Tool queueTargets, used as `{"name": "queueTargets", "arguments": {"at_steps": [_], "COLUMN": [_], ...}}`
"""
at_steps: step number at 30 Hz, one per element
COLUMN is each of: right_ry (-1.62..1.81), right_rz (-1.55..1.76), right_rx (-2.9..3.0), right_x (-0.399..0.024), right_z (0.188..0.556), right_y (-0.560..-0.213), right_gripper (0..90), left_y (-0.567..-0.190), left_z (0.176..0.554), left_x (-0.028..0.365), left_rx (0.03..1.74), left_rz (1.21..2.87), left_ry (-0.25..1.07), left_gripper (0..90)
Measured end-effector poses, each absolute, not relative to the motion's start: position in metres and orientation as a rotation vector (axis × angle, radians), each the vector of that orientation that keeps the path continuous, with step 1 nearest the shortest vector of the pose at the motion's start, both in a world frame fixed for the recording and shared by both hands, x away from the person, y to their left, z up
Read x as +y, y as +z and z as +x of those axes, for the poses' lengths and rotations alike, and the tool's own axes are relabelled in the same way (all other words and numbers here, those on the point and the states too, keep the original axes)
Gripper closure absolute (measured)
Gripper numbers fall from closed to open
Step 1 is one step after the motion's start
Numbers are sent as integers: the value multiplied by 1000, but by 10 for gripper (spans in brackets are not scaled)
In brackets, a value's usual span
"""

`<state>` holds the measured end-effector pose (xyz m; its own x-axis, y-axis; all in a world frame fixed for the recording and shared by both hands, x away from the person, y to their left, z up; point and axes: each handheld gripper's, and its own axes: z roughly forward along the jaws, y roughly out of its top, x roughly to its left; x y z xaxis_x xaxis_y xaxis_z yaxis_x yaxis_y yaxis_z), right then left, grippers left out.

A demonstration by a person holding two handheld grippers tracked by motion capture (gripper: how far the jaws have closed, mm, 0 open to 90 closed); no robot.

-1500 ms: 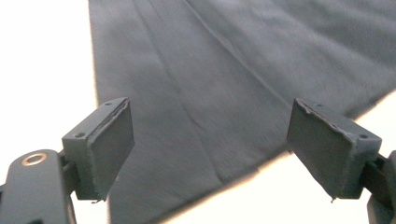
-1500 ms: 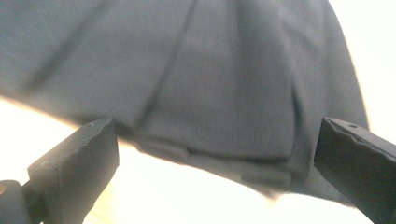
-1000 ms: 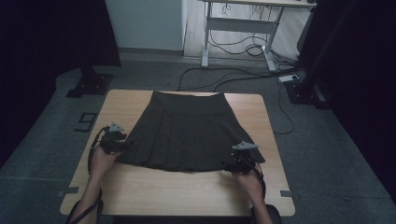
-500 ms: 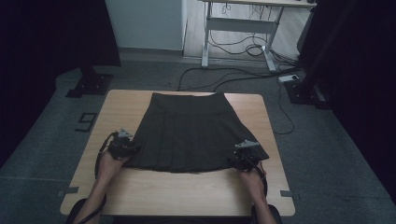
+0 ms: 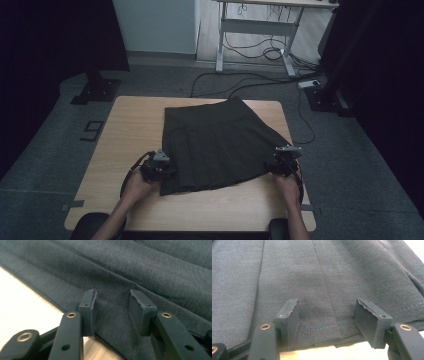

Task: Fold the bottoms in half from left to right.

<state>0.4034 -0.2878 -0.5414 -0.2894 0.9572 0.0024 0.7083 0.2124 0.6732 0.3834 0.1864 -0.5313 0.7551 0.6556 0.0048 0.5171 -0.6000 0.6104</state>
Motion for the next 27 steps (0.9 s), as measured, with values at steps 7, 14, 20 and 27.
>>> {"name": "queueTargets", "arguments": {"at_steps": [7,14,20,27], "right_ry": [809,874,937,897], "right_rz": [1538,1465,1411,1379], "right_rx": [2082,2108,2176,2243], "right_x": [-284,-264,-233,-193], "right_z": [399,400,412,434], "right_y": [-538,-526,-520,-525], "right_gripper": [225,170,132,0], "left_y": [-516,-509,-516,-533], "left_z": [400,428,455,474], "left_x": [213,226,224,223], "left_rx": [951,1018,1087,1182], "left_rz": [2240,2169,2142,2138], "left_ry": [280,344,354,374], "left_gripper": [340,287,196,139]}}
